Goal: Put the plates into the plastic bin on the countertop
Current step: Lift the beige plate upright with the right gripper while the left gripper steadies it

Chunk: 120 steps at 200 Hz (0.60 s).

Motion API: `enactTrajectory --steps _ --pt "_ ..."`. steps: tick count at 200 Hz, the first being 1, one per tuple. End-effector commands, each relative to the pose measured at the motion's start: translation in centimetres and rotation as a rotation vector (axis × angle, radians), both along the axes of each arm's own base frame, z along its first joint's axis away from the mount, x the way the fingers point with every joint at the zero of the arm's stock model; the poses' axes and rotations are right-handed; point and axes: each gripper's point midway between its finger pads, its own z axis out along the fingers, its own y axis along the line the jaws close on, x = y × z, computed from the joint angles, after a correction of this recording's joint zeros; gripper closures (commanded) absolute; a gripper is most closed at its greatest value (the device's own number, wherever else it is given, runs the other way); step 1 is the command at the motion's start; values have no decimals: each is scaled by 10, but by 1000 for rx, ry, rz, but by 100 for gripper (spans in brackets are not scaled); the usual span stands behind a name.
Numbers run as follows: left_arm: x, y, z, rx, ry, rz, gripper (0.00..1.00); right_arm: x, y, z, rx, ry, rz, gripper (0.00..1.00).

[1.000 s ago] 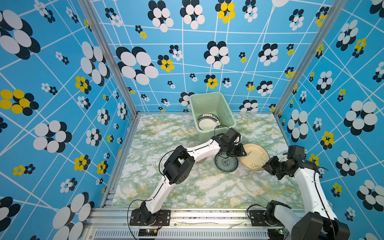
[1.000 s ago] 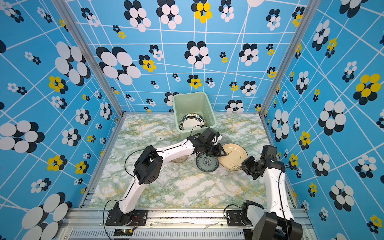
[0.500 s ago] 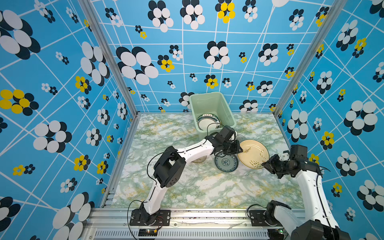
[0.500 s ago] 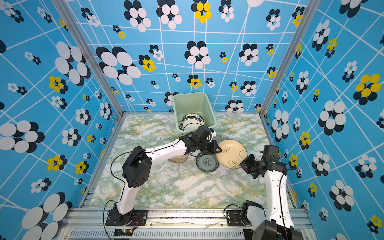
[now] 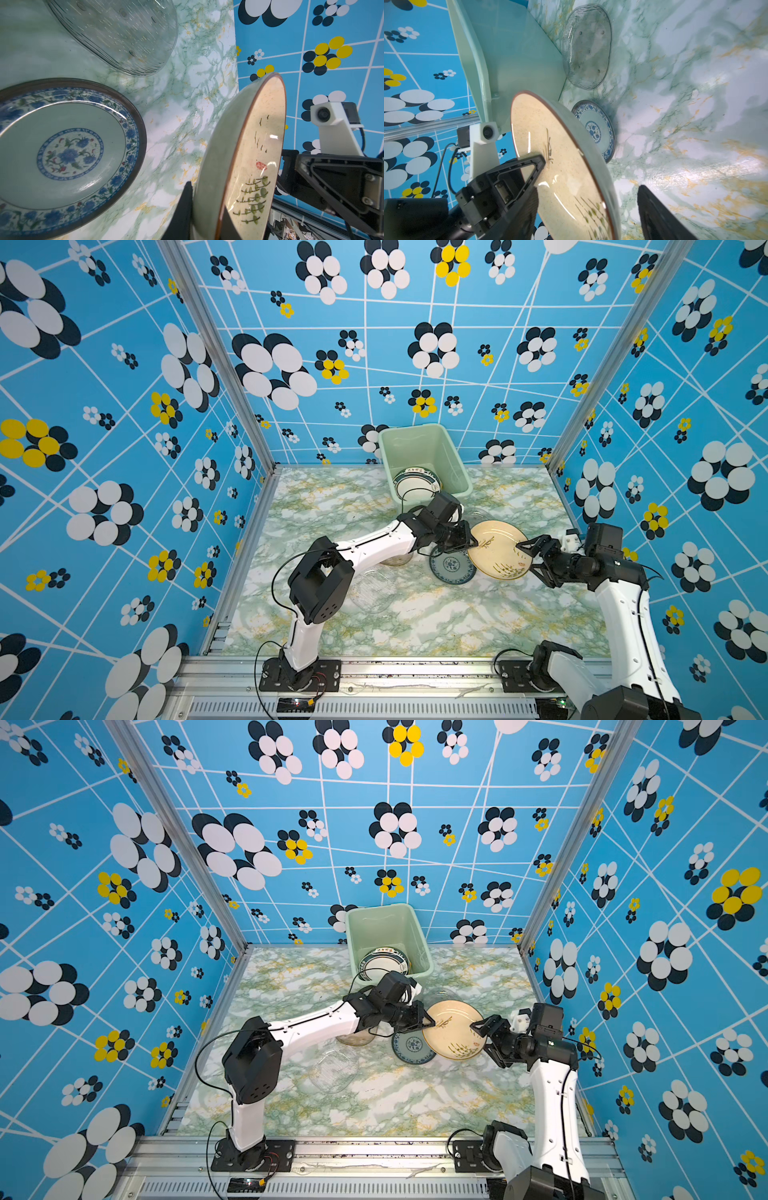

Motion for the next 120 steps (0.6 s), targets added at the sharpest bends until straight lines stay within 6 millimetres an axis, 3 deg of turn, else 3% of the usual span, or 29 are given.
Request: enactTrajectory --steps 1,29,62,83,120 --pt "-3 13 93 -174 -102 -21 100 0 10 23 9 -91 74 21" --pt "-12 24 114 -194 -111 -41 100 4 28 40 115 -174 124 27" --pt "-22 33 120 -190 -112 -62 100 6 45 71 195 -306 162 37" --pt "-25 36 125 -200 -109 -55 100 3 51 78 219 -332 170 43" --pt "-30 39 135 -212 -113 -50 100 3 62 87 251 -368 186 61"
